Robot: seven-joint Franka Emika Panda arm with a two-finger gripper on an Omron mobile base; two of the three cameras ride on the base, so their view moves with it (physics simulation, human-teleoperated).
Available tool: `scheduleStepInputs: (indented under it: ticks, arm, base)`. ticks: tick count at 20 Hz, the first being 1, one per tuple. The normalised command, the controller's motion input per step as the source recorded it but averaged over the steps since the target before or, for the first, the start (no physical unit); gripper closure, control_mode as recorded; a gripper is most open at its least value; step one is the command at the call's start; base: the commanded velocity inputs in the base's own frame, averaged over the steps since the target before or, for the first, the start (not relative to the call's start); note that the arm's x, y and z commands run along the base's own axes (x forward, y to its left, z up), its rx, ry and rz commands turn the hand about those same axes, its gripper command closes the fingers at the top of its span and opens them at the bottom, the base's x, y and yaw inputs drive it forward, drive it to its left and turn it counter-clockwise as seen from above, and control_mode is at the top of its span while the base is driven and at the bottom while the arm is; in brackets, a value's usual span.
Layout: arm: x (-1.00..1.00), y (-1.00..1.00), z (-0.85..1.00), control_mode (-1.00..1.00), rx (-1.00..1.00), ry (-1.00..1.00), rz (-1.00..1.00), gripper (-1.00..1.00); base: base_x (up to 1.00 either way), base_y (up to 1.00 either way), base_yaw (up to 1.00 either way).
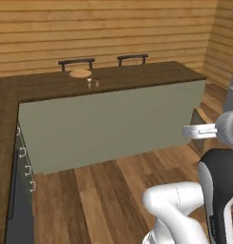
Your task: Start the toaster. Once the lever pops up, take the bread to the plate on the dining counter.
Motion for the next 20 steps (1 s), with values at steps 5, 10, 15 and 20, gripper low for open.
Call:
scheduleStepInputs:
  ticks: [5, 10, 15, 20]
  arm:
    - [0.00, 0.00, 0.00, 1.00, 0.00, 0.00, 0.00, 1.00]
    - [0.00, 0.00, 0.00, 1.00, 0.00, 0.00, 0.00, 1.00]
    - [0.00, 0.00, 0.00, 1.00, 0.00, 0.00, 0.00, 1.00]
    - [0.00, 0.00, 0.00, 1.00, 0.00, 0.00, 0.00, 1.00]
  base:
    - [0.97, -0.15, 0.42]
    - [0.98, -0.22, 0.40]
    - [0.87, -0.41, 0.30]
    - [0.37, -0.47, 0.05]
